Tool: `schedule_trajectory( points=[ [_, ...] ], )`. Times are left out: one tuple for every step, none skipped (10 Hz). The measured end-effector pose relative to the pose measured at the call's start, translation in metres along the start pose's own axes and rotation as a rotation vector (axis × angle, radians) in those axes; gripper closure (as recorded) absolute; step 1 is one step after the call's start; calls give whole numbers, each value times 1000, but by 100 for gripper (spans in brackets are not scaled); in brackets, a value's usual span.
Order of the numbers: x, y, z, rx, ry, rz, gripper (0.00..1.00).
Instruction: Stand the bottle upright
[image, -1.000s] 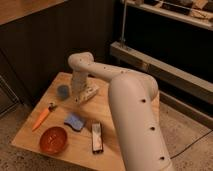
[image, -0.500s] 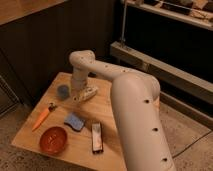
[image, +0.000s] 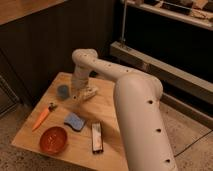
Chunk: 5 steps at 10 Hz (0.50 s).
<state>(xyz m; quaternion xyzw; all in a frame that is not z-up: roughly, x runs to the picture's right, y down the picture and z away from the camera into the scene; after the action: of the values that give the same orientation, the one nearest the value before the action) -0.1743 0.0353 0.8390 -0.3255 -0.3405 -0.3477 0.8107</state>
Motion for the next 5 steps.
schedule_trajectory(
  points=[
    [0,0,-1,-1,-3,2,68],
    [-1,0,-3,-1,-7,4,68],
    [-1,0,-5,0,-11,6,68],
    [-2,-1,-7,0,-14,7,68],
    [-2,-2,-8,-1,-16,7,68]
  ],
)
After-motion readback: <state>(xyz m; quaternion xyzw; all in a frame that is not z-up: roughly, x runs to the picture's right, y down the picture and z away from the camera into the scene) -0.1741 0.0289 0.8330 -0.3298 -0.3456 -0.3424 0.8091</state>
